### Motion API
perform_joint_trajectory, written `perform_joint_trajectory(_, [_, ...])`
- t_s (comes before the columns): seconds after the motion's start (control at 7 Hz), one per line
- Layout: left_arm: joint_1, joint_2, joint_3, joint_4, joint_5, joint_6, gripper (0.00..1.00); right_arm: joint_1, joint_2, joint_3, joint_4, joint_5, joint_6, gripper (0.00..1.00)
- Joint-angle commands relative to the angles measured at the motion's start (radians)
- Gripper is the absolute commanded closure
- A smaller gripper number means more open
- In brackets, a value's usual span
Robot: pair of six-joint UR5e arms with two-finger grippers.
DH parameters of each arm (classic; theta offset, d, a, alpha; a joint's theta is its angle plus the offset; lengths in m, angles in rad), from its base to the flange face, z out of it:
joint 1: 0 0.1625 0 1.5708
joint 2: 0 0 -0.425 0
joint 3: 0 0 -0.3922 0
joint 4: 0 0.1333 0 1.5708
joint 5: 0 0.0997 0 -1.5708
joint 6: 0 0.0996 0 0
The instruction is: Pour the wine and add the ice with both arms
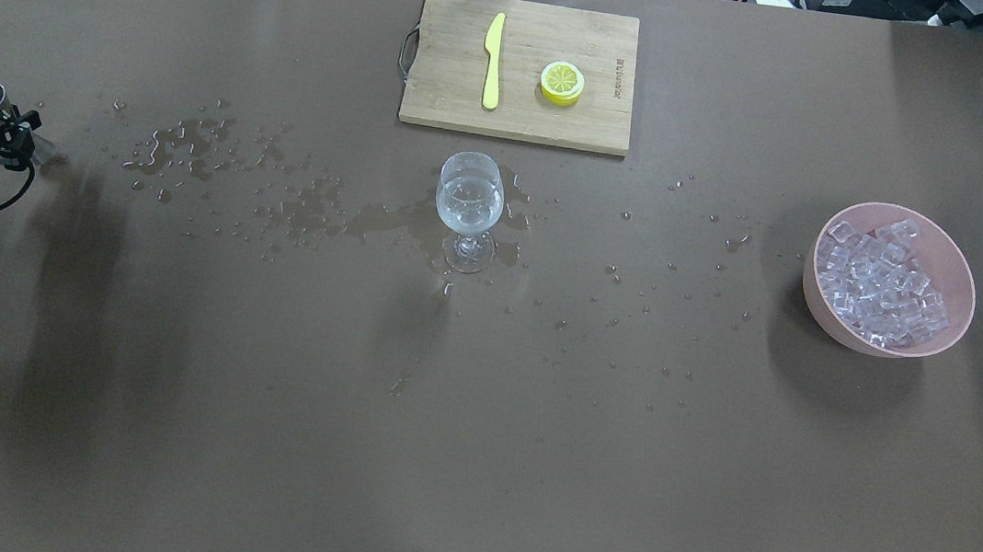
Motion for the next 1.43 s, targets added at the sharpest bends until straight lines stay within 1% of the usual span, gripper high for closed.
perform_joint_trajectory(0.0, [-0.006, -0.022, -0.133, 0.080, -0.068, 0.002, 1.00, 0.000, -0.002, 0.028, 0.001, 0.009, 0.052, 0.00])
perform_joint_trajectory(0.14, [-0.007, -0.064, -0.247, 0.233, -0.059, 0.002, 1.00, 0.000, -0.003, 0.025, 0.001, 0.009, 0.052, 0.00])
perform_joint_trajectory(0.29, [-0.009, -0.071, -0.413, 0.442, -0.057, 0.002, 1.00, 0.000, -0.005, 0.028, 0.001, 0.015, 0.052, 0.00])
perform_joint_trajectory(0.43, [0.000, -0.115, -0.521, 0.653, -0.004, 0.002, 1.00, 0.000, -0.011, 0.028, 0.001, 0.035, 0.052, 0.00])
perform_joint_trajectory(0.57, [0.050, -0.190, -0.584, 0.793, 0.051, 0.002, 1.00, 0.000, -0.011, 0.033, 0.001, 0.041, 0.052, 0.00])
perform_joint_trajectory(0.71, [0.109, -0.239, -0.607, 0.857, 0.090, 0.003, 1.00, 0.000, -0.009, 0.034, 0.001, 0.043, 0.052, 0.00])
perform_joint_trajectory(0.86, [0.174, -0.322, -0.621, 0.950, 0.161, 0.003, 1.00, 0.000, -0.009, 0.044, 0.000, 0.043, 0.052, 0.00])
perform_joint_trajectory(1.0, [0.209, -0.424, -0.646, 1.174, 0.200, 0.003, 1.00, 0.000, -0.009, 0.044, 0.000, 0.043, 0.054, 0.00])
perform_joint_trajectory(1.14, [0.265, -0.503, -0.655, 1.349, 0.270, 0.081, 1.00, 0.000, -0.011, 0.039, 0.000, 0.043, 0.054, 0.00])
perform_joint_trajectory(1.29, [0.323, -0.541, -0.643, 1.369, 0.342, 0.179, 1.00, 0.000, -0.014, 0.041, 0.000, 0.044, 0.054, 0.00])
